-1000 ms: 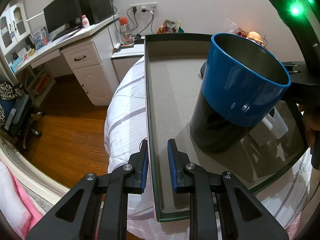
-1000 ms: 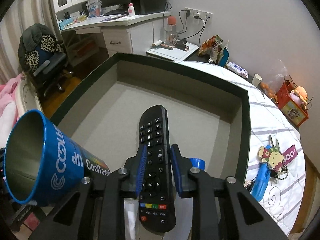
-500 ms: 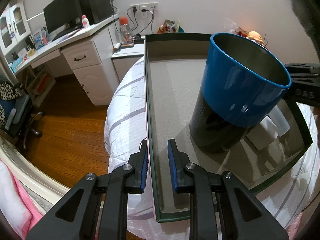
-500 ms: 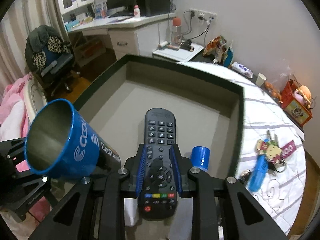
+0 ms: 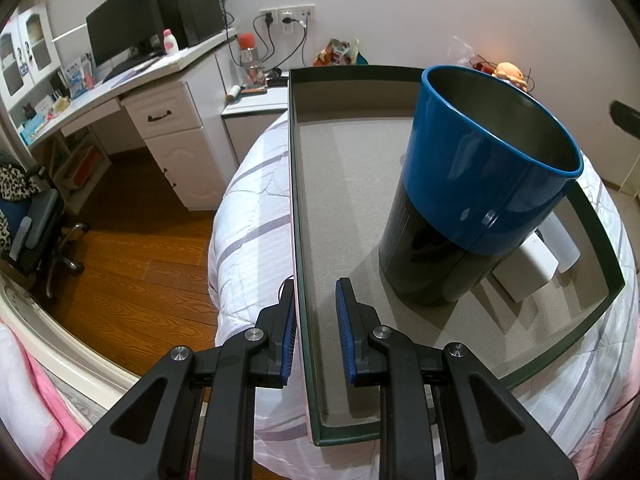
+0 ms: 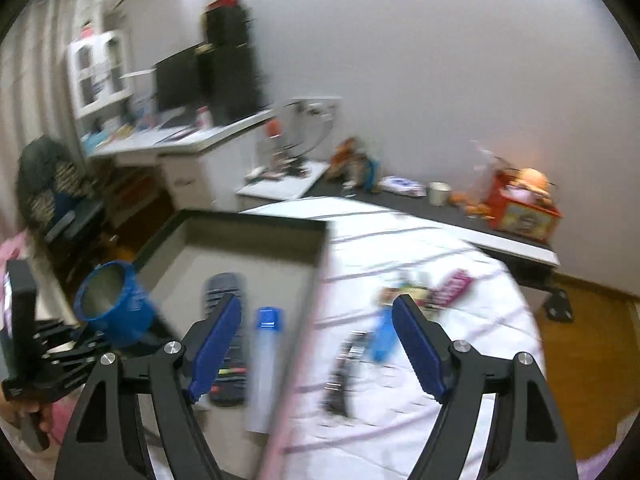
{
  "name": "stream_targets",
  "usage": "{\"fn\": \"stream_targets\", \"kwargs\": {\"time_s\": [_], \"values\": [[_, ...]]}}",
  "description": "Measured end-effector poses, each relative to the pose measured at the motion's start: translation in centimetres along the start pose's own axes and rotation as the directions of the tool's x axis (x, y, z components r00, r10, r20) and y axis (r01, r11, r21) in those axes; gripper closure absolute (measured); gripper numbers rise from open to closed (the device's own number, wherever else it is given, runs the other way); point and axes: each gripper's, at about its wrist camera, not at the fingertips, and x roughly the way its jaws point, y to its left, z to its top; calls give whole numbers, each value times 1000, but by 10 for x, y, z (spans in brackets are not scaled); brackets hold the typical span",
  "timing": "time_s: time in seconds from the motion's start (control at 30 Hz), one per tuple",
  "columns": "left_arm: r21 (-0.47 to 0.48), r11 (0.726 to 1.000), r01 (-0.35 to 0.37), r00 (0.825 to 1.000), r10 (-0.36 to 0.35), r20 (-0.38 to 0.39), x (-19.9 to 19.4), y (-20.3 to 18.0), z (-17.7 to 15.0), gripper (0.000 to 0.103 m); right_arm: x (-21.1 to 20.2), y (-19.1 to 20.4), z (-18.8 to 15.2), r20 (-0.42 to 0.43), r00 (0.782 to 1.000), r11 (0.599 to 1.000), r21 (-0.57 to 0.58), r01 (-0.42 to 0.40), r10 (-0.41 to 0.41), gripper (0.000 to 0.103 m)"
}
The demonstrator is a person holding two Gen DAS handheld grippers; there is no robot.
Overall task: Organize rigid objects
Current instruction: 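Move the right tool to the blue highlighter and grasp it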
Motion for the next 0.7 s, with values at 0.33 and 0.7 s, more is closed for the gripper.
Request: {"fn": "stream_targets", "kwargs": {"time_s": [0.33,0.7], "values": [[0,1000,-2,1000,2,-2,2,1,-2,84,19,-56,-30,-99,990,989,104,107,-97,23],[-1,1000,-3,1000,3,-3,2,2,-4,84,41,-67,-48,-157,985,990,107,92,-74,24]]}}
